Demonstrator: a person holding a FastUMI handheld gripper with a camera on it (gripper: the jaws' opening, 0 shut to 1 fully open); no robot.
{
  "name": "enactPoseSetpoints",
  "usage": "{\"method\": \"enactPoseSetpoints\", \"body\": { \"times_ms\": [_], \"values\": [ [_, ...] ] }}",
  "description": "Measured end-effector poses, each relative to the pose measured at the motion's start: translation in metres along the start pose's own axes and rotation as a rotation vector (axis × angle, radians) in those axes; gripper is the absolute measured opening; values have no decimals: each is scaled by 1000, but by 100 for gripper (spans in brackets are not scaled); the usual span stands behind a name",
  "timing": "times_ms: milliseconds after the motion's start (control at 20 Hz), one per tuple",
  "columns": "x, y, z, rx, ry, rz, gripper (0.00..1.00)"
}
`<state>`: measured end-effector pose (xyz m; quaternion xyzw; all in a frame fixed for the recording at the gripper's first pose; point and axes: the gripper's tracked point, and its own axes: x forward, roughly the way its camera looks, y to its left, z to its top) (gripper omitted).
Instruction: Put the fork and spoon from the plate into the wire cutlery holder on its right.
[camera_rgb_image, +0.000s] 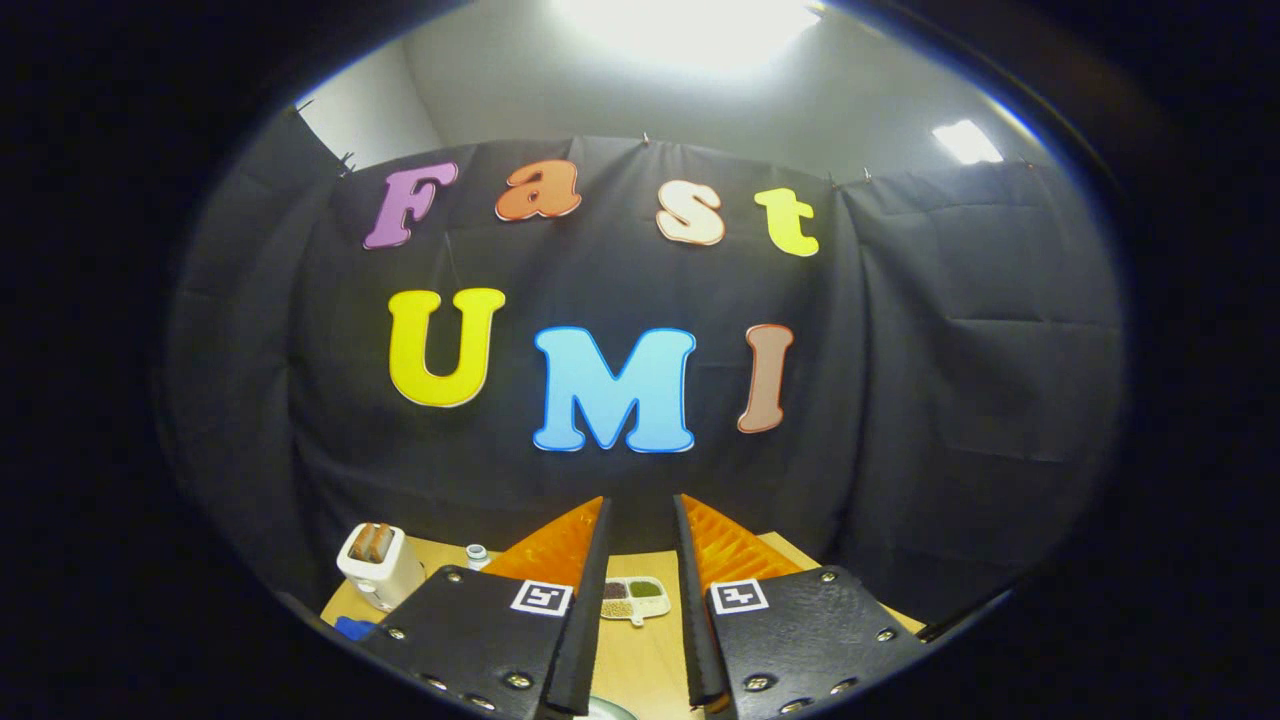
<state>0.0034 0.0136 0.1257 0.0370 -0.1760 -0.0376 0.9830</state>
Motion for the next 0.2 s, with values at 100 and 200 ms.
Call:
{"method": "enactPoseSetpoints", "body": {
  "times_ms": [100, 200],
  "values": [
    [-6, 17, 13, 16, -29, 41, 36],
    [-16, 31, 16, 21, -41, 80, 36]
  ]
}}
